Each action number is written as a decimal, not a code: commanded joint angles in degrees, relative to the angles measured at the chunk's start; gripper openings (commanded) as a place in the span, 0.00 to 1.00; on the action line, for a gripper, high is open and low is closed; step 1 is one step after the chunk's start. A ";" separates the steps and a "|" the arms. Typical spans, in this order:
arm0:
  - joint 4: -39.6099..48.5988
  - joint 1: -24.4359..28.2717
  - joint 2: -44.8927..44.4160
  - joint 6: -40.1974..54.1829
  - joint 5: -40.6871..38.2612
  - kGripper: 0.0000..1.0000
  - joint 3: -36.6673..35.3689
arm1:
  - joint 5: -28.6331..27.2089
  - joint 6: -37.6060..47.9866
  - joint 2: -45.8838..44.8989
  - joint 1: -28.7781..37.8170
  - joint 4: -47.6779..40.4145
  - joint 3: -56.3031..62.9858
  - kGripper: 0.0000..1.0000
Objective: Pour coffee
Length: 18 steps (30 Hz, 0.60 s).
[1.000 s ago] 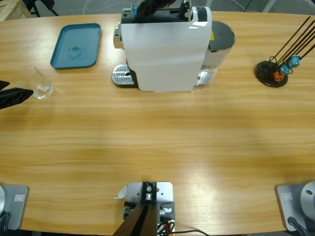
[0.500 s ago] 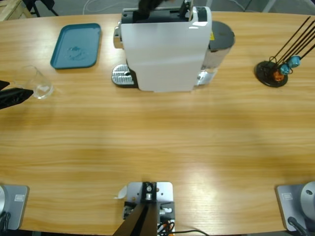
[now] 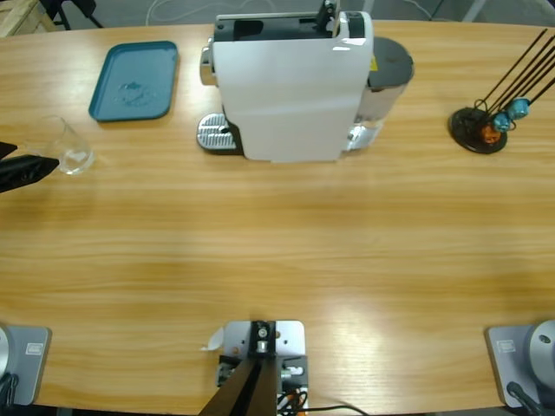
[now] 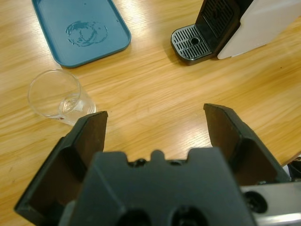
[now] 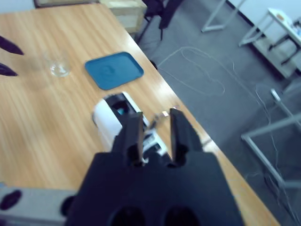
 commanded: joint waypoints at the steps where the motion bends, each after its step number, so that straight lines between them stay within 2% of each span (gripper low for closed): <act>1: -0.54 -0.47 1.16 0.31 0.31 0.88 1.96 | -26.75 -2.02 0.77 6.18 -22.00 21.75 0.00; 3: -0.57 -0.47 1.18 0.24 0.31 0.88 1.96 | -35.29 -3.69 3.48 8.99 -28.59 24.95 0.00; 6: -0.55 -0.47 1.25 0.23 0.31 0.88 1.96 | -40.93 -5.03 7.85 11.98 -34.88 26.11 0.00; 18: -0.63 -0.47 1.80 0.26 0.31 0.88 1.87 | -40.60 -7.22 14.23 13.44 -37.06 20.45 0.00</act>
